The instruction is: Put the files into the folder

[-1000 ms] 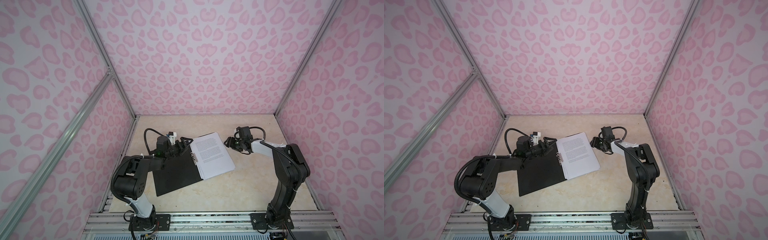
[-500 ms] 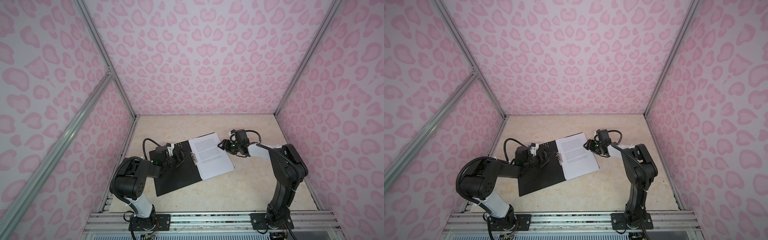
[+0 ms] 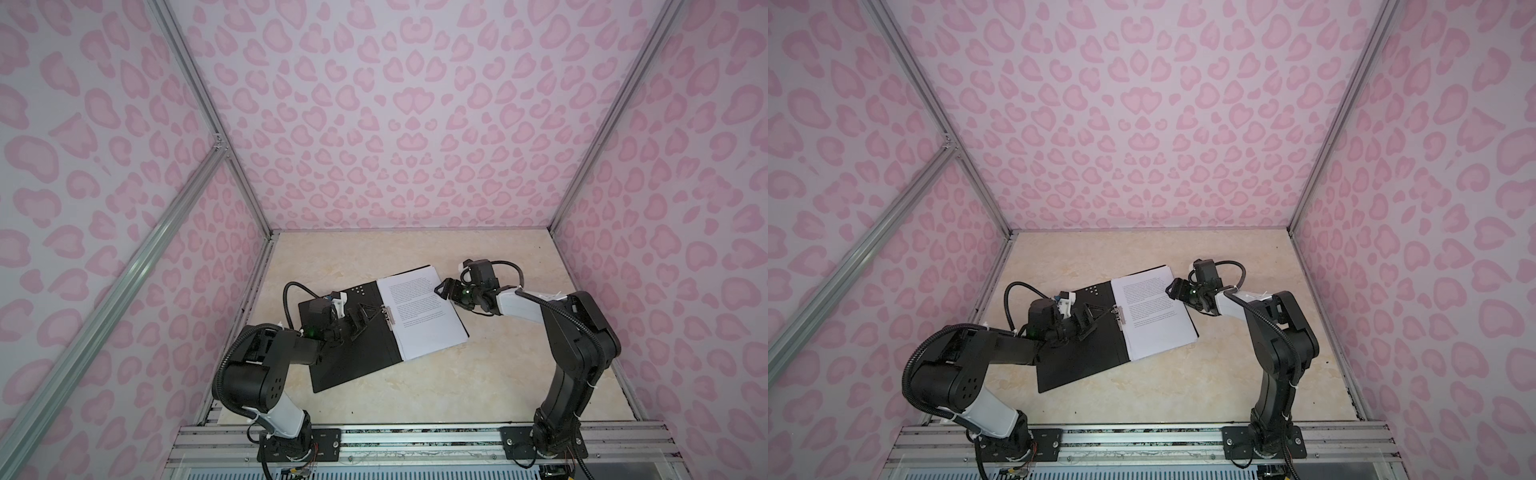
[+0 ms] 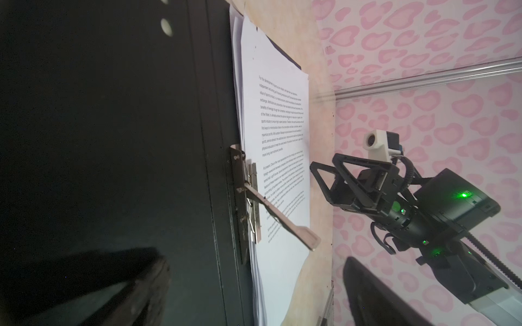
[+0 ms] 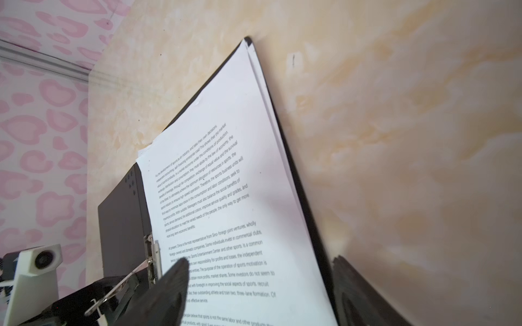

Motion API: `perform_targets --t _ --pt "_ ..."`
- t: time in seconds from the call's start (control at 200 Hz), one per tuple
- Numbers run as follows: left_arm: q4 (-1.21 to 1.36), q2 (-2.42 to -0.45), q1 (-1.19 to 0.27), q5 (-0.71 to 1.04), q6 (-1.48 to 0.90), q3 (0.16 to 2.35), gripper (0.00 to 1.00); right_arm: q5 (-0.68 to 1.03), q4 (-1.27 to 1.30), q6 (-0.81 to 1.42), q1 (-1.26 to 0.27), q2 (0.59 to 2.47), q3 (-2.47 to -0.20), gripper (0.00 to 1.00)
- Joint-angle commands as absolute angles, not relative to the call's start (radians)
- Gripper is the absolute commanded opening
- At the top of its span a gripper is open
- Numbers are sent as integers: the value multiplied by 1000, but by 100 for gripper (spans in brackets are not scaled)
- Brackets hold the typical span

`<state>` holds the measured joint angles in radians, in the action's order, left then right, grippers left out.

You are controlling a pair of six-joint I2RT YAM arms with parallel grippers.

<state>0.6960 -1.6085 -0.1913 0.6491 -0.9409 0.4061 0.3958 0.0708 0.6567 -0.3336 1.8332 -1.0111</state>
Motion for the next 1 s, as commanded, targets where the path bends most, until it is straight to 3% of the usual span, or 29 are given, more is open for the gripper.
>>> perform_targets --t 0.0,0.095,0.205,0.26,0.385,0.515,0.61,0.715,0.995 --pt "561 -1583 -194 623 -928 384 97 228 -28 566 -335 1787 -1025 97" --pt "553 -1550 -201 635 -916 373 97 133 -80 522 -371 1683 -1025 97" --pt "546 -1510 -210 624 -904 358 97 -106 -148 442 -497 1540 -1030 97" --pt "549 -1502 -217 611 -902 351 97 -199 -127 527 -534 1489 -994 98" --pt "545 -1509 -243 609 -908 354 97 203 90 684 -492 1451 -891 98" --pt "522 -1505 -254 583 -906 357 97 51 86 748 -690 1443 -901 93" --pt "508 -1510 -255 558 -908 354 97 62 179 824 -776 1517 -910 84" --pt "505 -1528 -254 566 -914 360 97 101 275 928 -809 1634 -943 67" --pt "548 -1512 -249 551 -961 330 97 121 277 1081 -838 1830 -1107 53"
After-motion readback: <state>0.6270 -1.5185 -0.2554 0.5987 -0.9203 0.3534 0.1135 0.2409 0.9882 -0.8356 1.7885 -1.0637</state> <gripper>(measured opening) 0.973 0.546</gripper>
